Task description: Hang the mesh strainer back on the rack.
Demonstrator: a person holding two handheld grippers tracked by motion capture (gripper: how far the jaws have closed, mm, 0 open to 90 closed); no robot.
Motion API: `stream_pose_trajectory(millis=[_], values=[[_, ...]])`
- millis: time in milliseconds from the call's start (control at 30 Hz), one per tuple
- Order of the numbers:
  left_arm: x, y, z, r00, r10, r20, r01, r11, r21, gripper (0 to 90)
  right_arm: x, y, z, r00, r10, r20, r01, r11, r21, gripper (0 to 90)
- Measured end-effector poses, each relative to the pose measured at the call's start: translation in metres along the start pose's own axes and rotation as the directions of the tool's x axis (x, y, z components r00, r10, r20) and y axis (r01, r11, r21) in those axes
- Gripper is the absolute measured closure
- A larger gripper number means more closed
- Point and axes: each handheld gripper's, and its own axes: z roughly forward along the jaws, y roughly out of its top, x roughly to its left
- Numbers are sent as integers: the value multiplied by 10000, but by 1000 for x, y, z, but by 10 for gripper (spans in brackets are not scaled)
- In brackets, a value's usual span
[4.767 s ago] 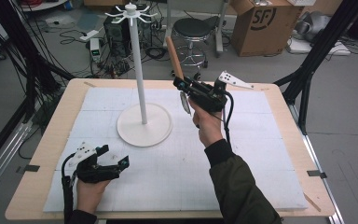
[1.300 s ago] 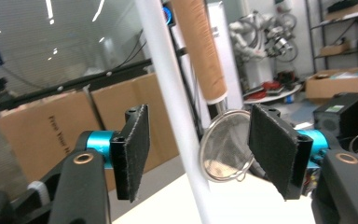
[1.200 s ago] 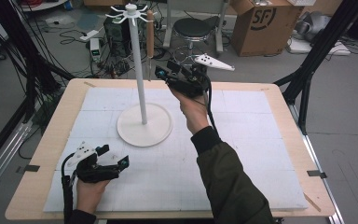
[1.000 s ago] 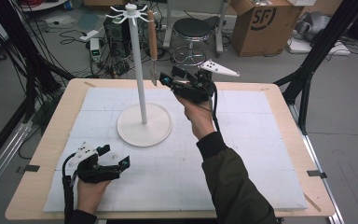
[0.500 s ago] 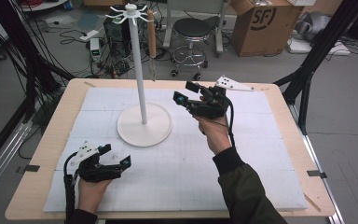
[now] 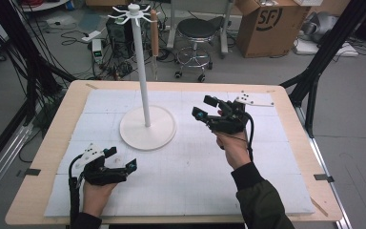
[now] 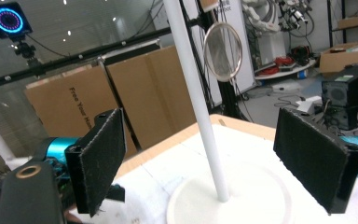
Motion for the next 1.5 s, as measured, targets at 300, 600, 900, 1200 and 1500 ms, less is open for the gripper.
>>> stream_pose_trajectory(millis=[300,600,900,1200,1500], values=[[0,1,3,10000,0,54,0,10000,-11,16,-7,-17,-21,9996,170,236,-177,9993,330,151],[-1,2,8,9999,53,115,-53,10000,32,16,-10,-38,-40,9985,-113,537,74,9974,721,143],[-2,2,10,9997,95,209,-96,9999,75,16,-15,-60,-57,9957,-332,867,216,9910,1319,139],[-3,1,13,9993,29,386,-30,10000,32,16,-24,-74,-79,9903,-131,1384,-50,9916,1296,138],[-4,2,14,9990,78,439,-79,10000,24,16,-27,-84,-95,9851,-111,1718,-162,9875,1566,122]])
